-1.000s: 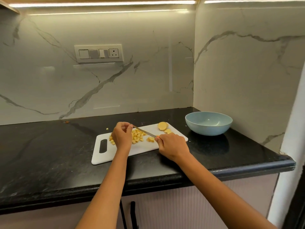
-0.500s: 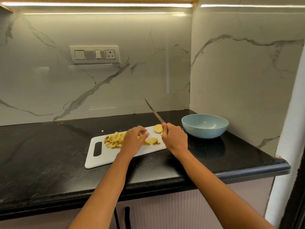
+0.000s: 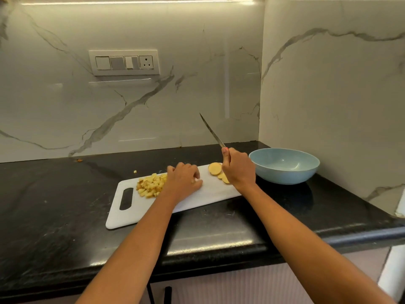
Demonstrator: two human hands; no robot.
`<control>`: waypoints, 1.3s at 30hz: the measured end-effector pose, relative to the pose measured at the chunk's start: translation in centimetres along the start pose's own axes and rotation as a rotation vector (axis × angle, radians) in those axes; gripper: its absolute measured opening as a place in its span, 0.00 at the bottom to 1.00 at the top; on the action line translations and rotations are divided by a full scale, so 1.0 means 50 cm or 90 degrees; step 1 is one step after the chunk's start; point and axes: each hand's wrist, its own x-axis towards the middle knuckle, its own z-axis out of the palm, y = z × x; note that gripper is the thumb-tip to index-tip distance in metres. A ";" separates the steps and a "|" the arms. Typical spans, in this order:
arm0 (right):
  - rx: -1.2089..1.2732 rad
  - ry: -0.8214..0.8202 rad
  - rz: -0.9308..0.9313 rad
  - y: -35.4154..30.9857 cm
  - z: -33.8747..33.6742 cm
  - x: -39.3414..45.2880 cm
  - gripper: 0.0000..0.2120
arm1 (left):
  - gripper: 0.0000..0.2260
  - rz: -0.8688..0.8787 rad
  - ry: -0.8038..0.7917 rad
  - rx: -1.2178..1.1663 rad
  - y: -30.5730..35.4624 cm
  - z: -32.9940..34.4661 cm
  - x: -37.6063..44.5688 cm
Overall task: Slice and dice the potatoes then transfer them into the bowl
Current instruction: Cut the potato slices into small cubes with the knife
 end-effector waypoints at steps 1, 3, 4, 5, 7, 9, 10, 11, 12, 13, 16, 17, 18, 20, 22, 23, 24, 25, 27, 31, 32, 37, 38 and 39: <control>-0.002 0.000 0.003 0.001 0.000 0.001 0.20 | 0.08 -0.026 0.023 -0.001 -0.010 0.000 0.002; -0.005 0.002 0.006 0.005 0.001 0.001 0.20 | 0.09 -0.075 0.084 -0.007 -0.027 -0.001 0.002; -0.004 0.003 0.007 0.008 0.001 0.001 0.20 | 0.10 -0.097 0.112 -0.015 -0.035 0.000 0.001; -0.003 0.003 0.007 0.009 0.001 0.001 0.20 | 0.11 -0.118 0.132 -0.027 -0.041 -0.001 0.000; 0.003 0.002 0.008 0.013 0.001 0.002 0.20 | 0.12 -0.151 0.138 -0.063 -0.052 -0.003 0.000; 0.008 0.003 0.007 0.014 0.000 0.001 0.20 | 0.13 -0.165 0.140 -0.111 -0.057 -0.007 -0.003; 0.010 0.004 0.006 0.014 -0.001 0.001 0.20 | 0.14 -0.170 0.141 -0.138 -0.057 -0.010 -0.007; 0.011 0.005 0.006 0.014 -0.002 0.001 0.20 | 0.14 -0.175 0.137 -0.164 -0.056 -0.013 -0.011; 0.013 0.006 0.007 0.014 -0.003 0.001 0.20 | 0.14 -0.176 0.130 -0.185 -0.057 -0.015 -0.014; 0.015 0.006 0.008 0.013 -0.003 0.001 0.20 | 0.12 -0.173 0.125 -0.198 -0.057 -0.016 -0.017; 0.019 0.004 0.011 0.014 -0.005 0.001 0.20 | 0.06 -0.162 0.104 -0.208 -0.060 -0.024 -0.025; 0.022 0.006 0.012 0.014 -0.005 0.000 0.20 | 0.07 -0.161 0.086 -0.209 -0.061 -0.027 -0.027; 0.024 0.009 0.013 0.015 -0.005 -0.001 0.20 | 0.09 -0.161 0.067 -0.207 -0.061 -0.027 -0.029; 0.034 0.018 0.025 0.014 -0.007 -0.002 0.20 | 0.08 -0.160 0.057 -0.194 -0.057 -0.026 -0.033; 0.061 0.030 0.050 0.013 -0.009 0.000 0.20 | 0.07 -0.149 0.091 -0.192 -0.049 -0.025 -0.032; 0.081 0.037 0.066 0.012 -0.011 0.001 0.20 | 0.08 -0.142 0.111 -0.195 -0.044 -0.024 -0.031; 0.102 0.044 0.083 0.012 -0.011 0.003 0.20 | 0.10 -0.141 0.129 -0.197 -0.039 -0.024 -0.029; 0.120 0.052 0.099 0.011 -0.012 0.004 0.20 | 0.13 -0.144 0.145 -0.192 -0.034 -0.025 -0.027; 0.153 0.066 0.126 0.012 -0.012 0.009 0.20 | 0.15 -0.141 0.177 -0.175 -0.025 -0.022 -0.022; 0.213 0.086 0.154 0.010 -0.013 0.018 0.20 | 0.08 -0.024 0.138 -0.201 0.023 -0.004 -0.008; 0.216 0.084 0.152 0.009 -0.012 0.019 0.20 | 0.08 0.006 0.096 -0.203 0.041 0.003 -0.001; 0.208 0.077 0.121 0.005 -0.009 0.018 0.19 | 0.14 0.014 -0.038 -0.151 0.106 0.026 0.036; 0.206 0.077 0.117 0.006 -0.009 0.019 0.19 | 0.14 0.011 -0.039 -0.150 0.111 0.030 0.040; 0.205 0.075 0.114 0.005 -0.010 0.019 0.19 | 0.13 0.010 -0.038 -0.146 0.112 0.032 0.042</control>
